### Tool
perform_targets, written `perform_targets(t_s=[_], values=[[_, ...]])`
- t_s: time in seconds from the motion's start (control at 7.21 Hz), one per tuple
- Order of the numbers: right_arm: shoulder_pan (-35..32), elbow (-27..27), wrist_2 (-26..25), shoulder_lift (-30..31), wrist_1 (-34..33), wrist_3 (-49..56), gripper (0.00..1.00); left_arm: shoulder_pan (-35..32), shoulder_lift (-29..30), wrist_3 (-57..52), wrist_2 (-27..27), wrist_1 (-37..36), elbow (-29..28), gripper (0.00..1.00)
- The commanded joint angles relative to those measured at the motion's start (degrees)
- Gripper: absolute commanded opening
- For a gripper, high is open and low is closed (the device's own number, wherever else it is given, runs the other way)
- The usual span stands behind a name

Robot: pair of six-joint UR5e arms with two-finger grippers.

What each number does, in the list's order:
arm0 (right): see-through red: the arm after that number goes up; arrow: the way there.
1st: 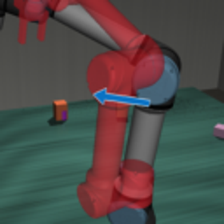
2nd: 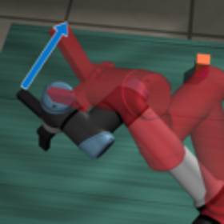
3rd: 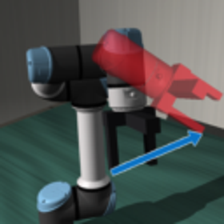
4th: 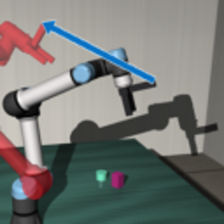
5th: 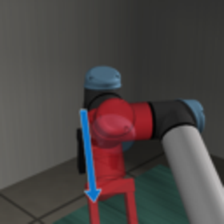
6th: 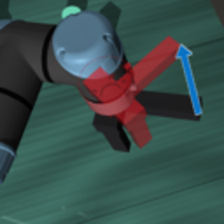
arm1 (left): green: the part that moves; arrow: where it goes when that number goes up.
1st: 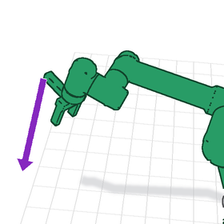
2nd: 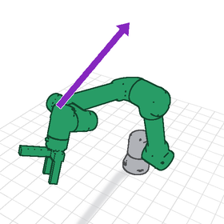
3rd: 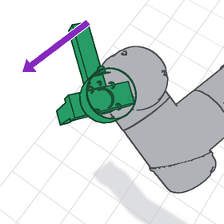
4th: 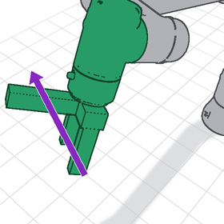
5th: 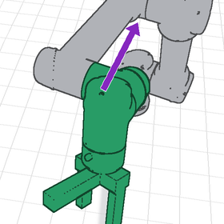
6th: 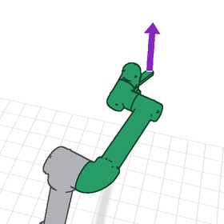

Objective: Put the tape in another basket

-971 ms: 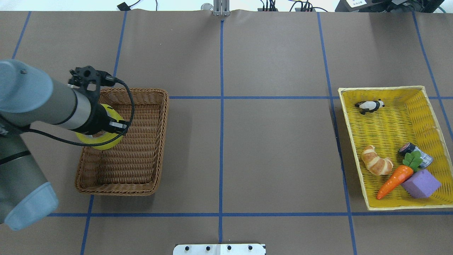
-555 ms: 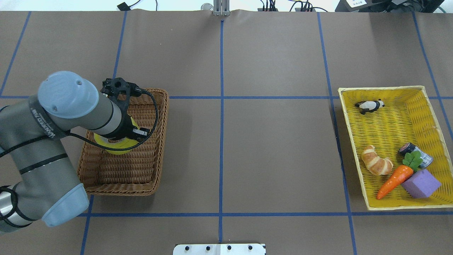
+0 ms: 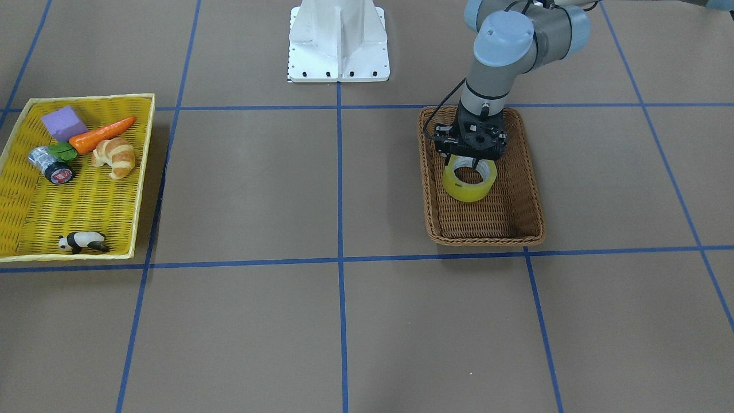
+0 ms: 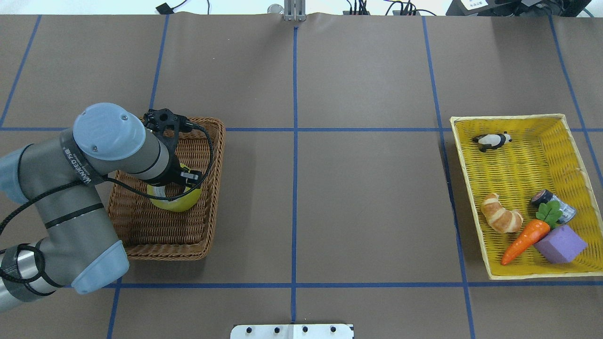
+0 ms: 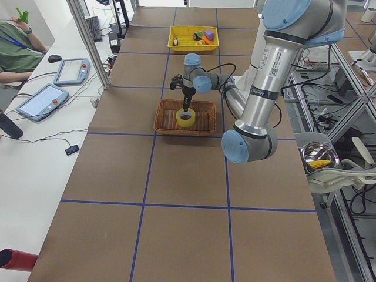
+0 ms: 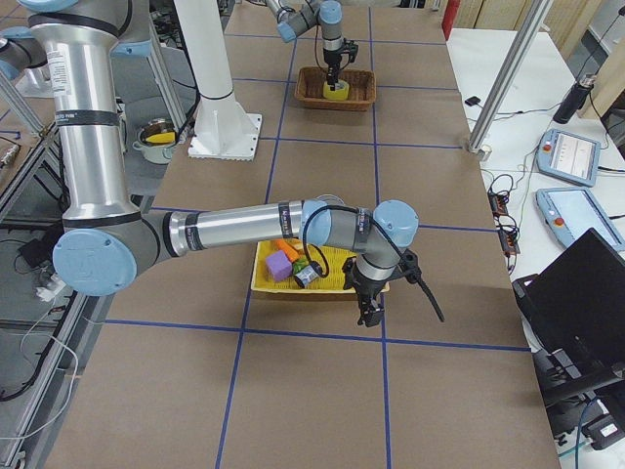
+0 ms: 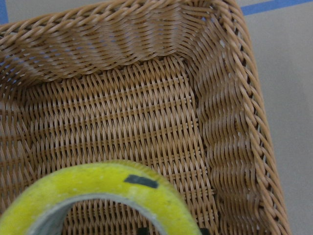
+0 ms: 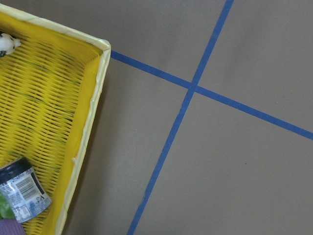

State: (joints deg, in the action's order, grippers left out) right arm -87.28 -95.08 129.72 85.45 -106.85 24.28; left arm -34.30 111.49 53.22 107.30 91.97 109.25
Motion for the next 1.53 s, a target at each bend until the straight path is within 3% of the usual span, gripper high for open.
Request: perform_targets(t_s=[0.0, 0.28, 0.55, 0.83, 0.97, 1.25, 1.39], values=[[0.0, -0.36, 1.92, 1.11, 0.42, -0.28, 1.0, -2.51, -0.3, -0.48, -0.16, 0.05, 1.75, 0.98], [0.0, -1.42, -3.38, 1.64, 0.68, 0.16, 1.0, -10.48, -3.27, -10.78, 0.8, -0.56, 2.71, 0.98], [-0.09, -0.45, -1.5, 0.94, 0.68, 0.25, 1.0, -25.12, -9.67, -25.97, 11.55, -0.3, 1.07, 0.98], [-0.69, -0.89, 0.45, 0.24, 0.68, 0.07, 1.0, -38.94, -13.74, -46.54, 18.18, 0.14, -8.48, 0.98], [-0.96, -2.89, 0.45, 0.76, 0.68, -0.1, 1.0, -46.14, -14.02, -48.45, 21.34, 0.31, -14.1, 0.98], [-3.93, -2.22, 0.27, 1.64, 0.24, -0.19, 1.0, -58.1, -16.29, -58.97, 22.69, 0.4, -20.8, 0.98], [-5.17, -1.08, 0.36, 2.78, -0.02, -0.19, 1.0, -59.29, -17.43, -60.24, 22.77, 0.49, -22.23, 0.98]])
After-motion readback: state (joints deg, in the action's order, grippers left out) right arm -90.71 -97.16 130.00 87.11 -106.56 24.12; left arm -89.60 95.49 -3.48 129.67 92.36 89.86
